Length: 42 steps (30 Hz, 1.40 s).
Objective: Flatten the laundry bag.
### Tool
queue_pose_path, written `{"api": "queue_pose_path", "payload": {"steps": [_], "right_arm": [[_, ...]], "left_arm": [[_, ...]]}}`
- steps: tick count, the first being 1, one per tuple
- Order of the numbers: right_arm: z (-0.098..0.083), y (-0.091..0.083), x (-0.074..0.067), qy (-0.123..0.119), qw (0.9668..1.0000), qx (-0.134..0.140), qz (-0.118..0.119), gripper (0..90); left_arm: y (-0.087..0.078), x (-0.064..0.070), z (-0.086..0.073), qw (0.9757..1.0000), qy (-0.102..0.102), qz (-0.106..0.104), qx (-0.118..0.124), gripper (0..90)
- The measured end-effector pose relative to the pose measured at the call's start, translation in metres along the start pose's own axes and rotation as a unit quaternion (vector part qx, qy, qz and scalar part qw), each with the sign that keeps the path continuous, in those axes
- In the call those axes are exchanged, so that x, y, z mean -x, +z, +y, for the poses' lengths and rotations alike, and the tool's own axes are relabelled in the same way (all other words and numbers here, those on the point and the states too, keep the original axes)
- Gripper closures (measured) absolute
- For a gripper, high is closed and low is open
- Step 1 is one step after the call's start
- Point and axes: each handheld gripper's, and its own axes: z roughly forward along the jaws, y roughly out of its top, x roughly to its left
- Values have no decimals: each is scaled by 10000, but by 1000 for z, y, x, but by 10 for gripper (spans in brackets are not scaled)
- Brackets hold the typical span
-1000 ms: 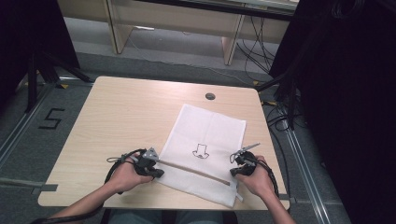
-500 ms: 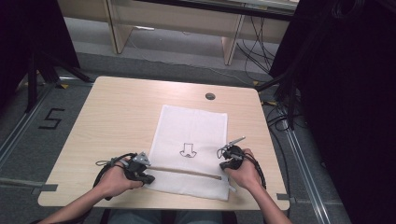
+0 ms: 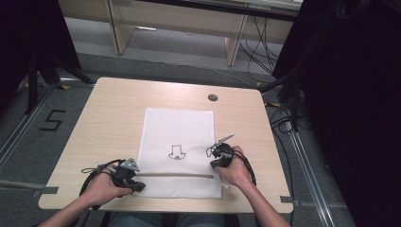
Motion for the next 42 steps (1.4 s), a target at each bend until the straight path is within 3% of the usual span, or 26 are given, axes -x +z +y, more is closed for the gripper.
{"api": "queue_pose_path", "payload": {"steps": [5, 6, 10, 11, 13, 15, 16, 17, 20, 21, 23, 24, 26, 28, 30, 31, 32, 35, 36, 38, 41, 42], "right_arm": [[0, 1, -6, 33, 10000, -1, 75, 900], [0, 0, -5, 18, 9999, 9, 119, 900], [-2, 0, -6, 63, 9998, -17, 182, 900], [-2, 0, -7, 63, 9998, -41, 190, 900], [-3, 0, -8, 72, 9997, 9, 221, 900], [-4, -4, -9, 128, 9997, 80, 212, 887], [-5, -7, -10, 136, 9995, 186, 225, 868], [-6, -11, -8, 63, 9990, 374, 247, 854], [-9, -28, -6, 228, 9975, 651, 135, 819], [-12, -33, -6, 357, 9968, 697, 130, 806], [-19, -38, 0, 297, 9957, 879, 90, 777], [-23, -40, 2, 391, 9952, 888, 135, 763], [-31, -38, 5, 452, 9939, 1000, 65, 744], [-37, -39, 7, 559, 9946, 872, 51, 718], [-42, -40, 7, 655, 9948, 771, 83, 710], [-45, -39, 8, 589, 9947, 841, -25, 708], [-46, -38, 7, 664, 9932, 952, 45, 706], [-48, -41, 8, 672, 9940, 857, 48, 705], [-48, -42, 9, 697, 9939, 856, 36, 705], [-49, -42, 8, 760, 9927, 940, 17, 713], [-49, -46, 8, 680, 9941, 844, -17, 725], [-49, -46, 7, 726, 9934, 884, -23, 729]], "left_arm": [[-5, 0, -9, 9998, -156, 10, 100, 896], [-7, -2, -10, 9999, -89, 44, 21, 896], [-9, -2, -13, 9999, -151, 40, 4, 894], [-9, -2, -14, 9997, -218, 57, 92, 893], [-11, -2, -15, 9996, -246, 65, 95, 882], [-13, -3, -15, 9999, -125, 58, 23, 849], [-13, -1, -15, 9996, -214, 74, 191, 826], [-17, -2, -14, 9998, -95, 101, 169, 813], [-21, 0, -9, 9963, -367, 3, 778, 773], [-22, 0, -7, 9950, -295, 23, 951, 746], [-22, 0, -4, 9928, -209, 88, 1179, 679], [-21, 1, -2, 9909, -322, 93, 1301, 646], [-18, -1, 3, 9890, -217, 127, 1456, 587], [-15, -2, 7, 9868, -330, 136, 1583, 553], [-14, -3, 12, 9850, -269, 129, 1698, 521], [-13, -3, 13, 9843, -323, 164, 1727, 502], [-12, -4, 14, 9841, -376, 80, 1736, 486], [-8, -7, 15, 9839, -381, 105, 1744, 450], [-8, -9, 15, 9844, -388, 26, 1716, 442], [-8, -9, 14, 9828, -498, 22, 1777, 432], [-9, -10, 14, 9802, -489, 141, 1915, 418], [-11, -11, 14, 9803, -474, 175, 1908, 419]]}}
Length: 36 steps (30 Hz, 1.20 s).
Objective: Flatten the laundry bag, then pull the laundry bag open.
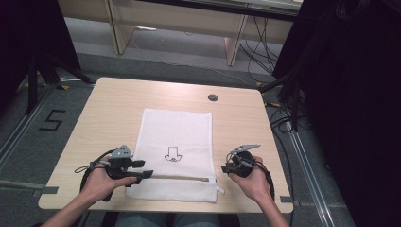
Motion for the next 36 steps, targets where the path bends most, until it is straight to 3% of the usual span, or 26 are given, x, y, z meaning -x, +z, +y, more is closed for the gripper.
{"api": "queue_pose_path", "payload": {"steps": [1, 2, 3, 4, 6, 8, 9, 11, 16, 17, 19, 21, 23, 24, 25, 26, 27, 29, 31, 34, 35, 36], "right_arm": [[-1, 1, 0, -30, 10000, 77, -16, 741], [-2, 0, 0, -88, 9999, 57, -28, 750], [-2, 0, 0, -107, 9999, 87, -77, 760], [-1, -1, -1, -18, 10000, 59, -35, 766], [-1, 0, -1, -150, 9998, 118, -56, 783], [1, -4, -1, -204, 9998, -57, 2, 804], [1, -1, -3, -198, 9998, 51, 24, 817], [2, -4, -6, -219, 9993, -290, 102, 857], [1, -2, -14, -399, 9975, -513, 275, 900], [0, -2, -17, -299, 9973, -599, 304, 900], [-1, 1, -17, -355, 9967, -615, 385, 900], [-2, 2, -21, -171, 9956, -823, 403, 900], [-3, 5, -22, -250, 9951, -813, 496, 900], [-3, 4, -24, -101, 9945, -924, 475, 900], [-3, 6, -24, -220, 9948, -849, 513, 900], [-4, 6, -25, -182, 9946, -883, 517, 900], [-4, 7, -27, -59, 9943, -946, 488, 900], [-4, 11, -28, -214, 9947, -838, 547, 900], [-3, 13, -32, -146, 9944, -903, 520, 900], [-4, 20, -34, -287, 9939, -937, 514, 900], [-4, 21, -35, -290, 9936, -947, 537, 900], [-4, 22, -36, -238, 9934, -984, 540, 900]], "left_arm": [[-1, 0, 0, 10000, 2, -50, 13, 431], [-1, 1, -1, 9999, -38, 35, 93, 462], [-2, 0, 0, 9999, 67, -36, 82, 477], [-3, 1, -1, 9999, 90, 25, 124, 486], [-3, 2, -1, 9998, 133, 24, 117, 503], [-4, 3, 0, 9994, 307, 32, 161, 528], [-4, 5, 1, 9996, 201, 45, 179, 540], [-2, 6, 3, 9991, 366, 94, 195, 571], [5, 13, 9, 9987, 498, 91, 74, 688], [6, 15, 11, 9990, 434, 77, 10, 722], [10, 17, 16, 9990, 440, -4, 19, 773], [13, 20, 19, 9982, 592, -88, -57, 801], [18, 26, 20, 9981, 599, -152, -73, 815], [20, 28, 21, 9973, 687, -235, -105, 818], [22, 31, 21, 9974, 667, -255, -128, 818], [23, 33, 22, 9967, 702, -345, -204, 817], [25, 35, 23, 9961, 789, -355, -199, 815], [30, 40, 24, 9954, 865, -364, -193, 807], [33, 43, 27, 9942, 984, -365, -245, 799], [40, 46, 31, 9938, 987, -433, -273, 788], [42, 45, 32, 9924, 1093, -482, -279, 785], [45, 47, 32, 9931, 1025, -457, -339, 783]]}}
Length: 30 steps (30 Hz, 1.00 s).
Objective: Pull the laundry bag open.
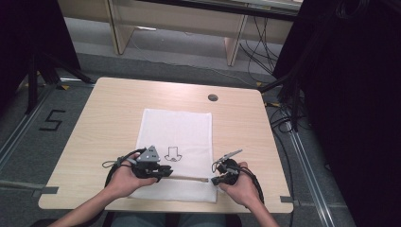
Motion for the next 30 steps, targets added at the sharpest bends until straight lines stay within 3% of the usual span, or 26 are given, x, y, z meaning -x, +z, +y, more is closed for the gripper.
{"api": "queue_pose_path", "payload": {"steps": [5, 7, 10, 13, 19, 20, 21, 27, 28, 29, 30], "right_arm": [[1, 6, -4, -47, 9998, -160, 102, 900], [1, 6, -4, -125, 9998, -130, 64, 900], [1, 6, -3, -16, 9999, -135, 60, 900], [1, 6, -3, -64, 9999, -129, 61, 900], [1, 6, -4, -6, 9998, -165, 80, 900], [1, 6, -4, 11, 9998, -153, 93, 900], [1, 7, -4, 28, 9998, -147, 117, 900], [2, 6, -4, -6, 9999, -61, 154, 900], [2, 3, -7, 208, 9997, -114, 94, 900], [4, 1, -4, 110, 9999, 75, -21, 900], [5, -2, -3, 109, 9998, 155, -89, 900]], "left_arm": [[12, 1, 4, 9998, 51, -160, -72, 770], [15, 3, 7, 9997, 114, -184, -112, 765], [22, 6, 10, 9995, 160, -223, -168, 749], [29, 8, 13, 9992, 250, -217, -245, 736], [42, 13, 20, 9985, 305, -337, -317, 735], [45, 15, 20, 9986, 247, -402, -234, 735], [46, 14, 21, 9982, 336, -387, -315, 735], [55, 20, 23, 9978, 369, -433, -349, 720], [56, 20, 24, 9975, 387, -479, -355, 720], [57, 20, 25, 9971, 465, -474, -367, 720], [58, 22, 25, 9974, 379, -511, -344, 720]]}}
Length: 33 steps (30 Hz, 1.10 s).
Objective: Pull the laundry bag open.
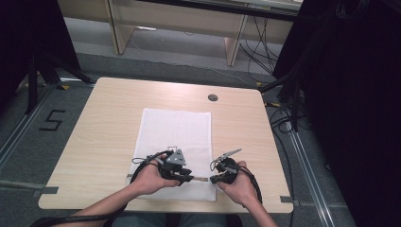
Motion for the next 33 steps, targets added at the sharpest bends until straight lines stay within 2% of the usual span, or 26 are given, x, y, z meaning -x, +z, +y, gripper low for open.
{"api": "queue_pose_path", "payload": {"steps": [1, 2, 3, 6, 7, 9, 10, 11, 13, 16, 18, 20, 22, 24, 28, 29, 31, 32, 33], "right_arm": [[2, -2, 3, -29, 9998, 206, -69, 900], [3, -3, 5, -19, 9996, 257, -113, 900], [4, -3, 6, -50, 9993, 297, -200, 900], [3, 4, 9, -59, 9997, 106, -208, 900], [2, 4, 8, 72, 9998, 54, -179, 900], [3, 4, 8, -34, 9998, 45, -185, 900], [3, 4, 8, -69, 9998, 59, -202, 900], [3, 4, 6, 40, 9998, 4, -216, 900], [2, 4, 5, 44, 9998, -51, -206, 900], [1, 5, 4, -74, 9999, 10, -139, 900], [1, 5, 3, -38, 9999, -25, -125, 900], [1, 5, 2, -27, 9999, -27, -107, 900], [1, 5, 2, -24, 10000, -27, -89, 900], [0, 5, 1, -7, 10000, -35, -64, 900], [0, 6, 1, -91, 9999, -29, -47, 900], [0, 6, 0, 23, 10000, -80, -50, 900], [0, 6, 0, 4, 9999, -84, -65, 900], [0, 6, 0, 3, 10000, -78, -61, 900], [0, 6, 0, 7, 10000, -71, -56, 900]], "left_arm": [[1, 0, 1, 10000, 12, -6, -5, 720], [2, 0, 1, 9999, 91, 7, -59, 720], [4, 1, 1, 10000, 39, 1, -28, 720], [9, 2, 2, 9999, 75, 3, -98, 716], [11, 3, 2, 9999, 59, -12, -95, 715], [13, 3, 3, 9998, 136, -44, -108, 712], [14, 4, 3, 9998, 106, -70, -132, 711], [15, 5, 2, 9998, 100, -58, -156, 709], [18, 6, 3, 9998, 110, -68, -181, 706], [22, 7, 3, 9995, 182, -140, -230, 700], [25, 9, 3, 9995, 150, -142, -253, 697], [27, 10, 4, 9993, 233, -153, -268, 696], [30, 11, 4, 9994, 171, -149, -272, 696], [32, 10, 4, 9991, 254, -148, -301, 696], [38, 12, 3, 9988, 286, -172, -367, 698], [39, 12, 3, 9987, 309, -175, -374, 699], [41, 12, 3, 9988, 277, -204, -353, 701], [42, 11, 4, 9986, 330, -226, -356, 703], [43, 11, 4, 9988, 252, -220, -362, 708]]}}
